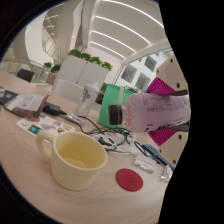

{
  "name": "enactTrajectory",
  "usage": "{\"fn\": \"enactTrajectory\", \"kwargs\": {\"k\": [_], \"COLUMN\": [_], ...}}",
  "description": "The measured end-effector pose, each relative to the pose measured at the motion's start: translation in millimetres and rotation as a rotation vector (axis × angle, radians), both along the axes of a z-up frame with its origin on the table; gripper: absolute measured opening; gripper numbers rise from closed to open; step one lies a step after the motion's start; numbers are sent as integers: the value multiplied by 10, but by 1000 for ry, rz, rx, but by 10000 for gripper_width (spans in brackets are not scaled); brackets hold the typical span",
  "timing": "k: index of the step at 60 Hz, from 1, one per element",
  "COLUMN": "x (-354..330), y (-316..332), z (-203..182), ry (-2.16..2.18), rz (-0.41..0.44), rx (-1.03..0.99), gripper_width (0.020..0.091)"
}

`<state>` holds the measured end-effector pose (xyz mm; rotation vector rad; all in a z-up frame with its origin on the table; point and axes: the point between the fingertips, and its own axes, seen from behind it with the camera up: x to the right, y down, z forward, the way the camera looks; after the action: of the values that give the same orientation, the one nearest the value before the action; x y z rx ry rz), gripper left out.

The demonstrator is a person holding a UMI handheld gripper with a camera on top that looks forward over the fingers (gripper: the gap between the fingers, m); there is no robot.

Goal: Pour water

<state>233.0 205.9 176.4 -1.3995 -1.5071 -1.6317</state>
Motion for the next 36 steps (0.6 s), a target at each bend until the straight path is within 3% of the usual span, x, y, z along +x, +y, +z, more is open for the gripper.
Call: {"fn": "enactTrajectory", "kwargs": {"k": [6, 15, 23, 28, 36], "x": [-167, -143, -162, -265, -322], "y": [104, 35, 83, 167, 250], "z": [-109, -276, -213, -30, 498], "ry": [-241, -262, -186, 83, 842], "rz": [72, 23, 64, 45, -42], "rx": [-115, -158, -190, -77, 276], "gripper_width": [402, 405, 404, 405, 421]}}
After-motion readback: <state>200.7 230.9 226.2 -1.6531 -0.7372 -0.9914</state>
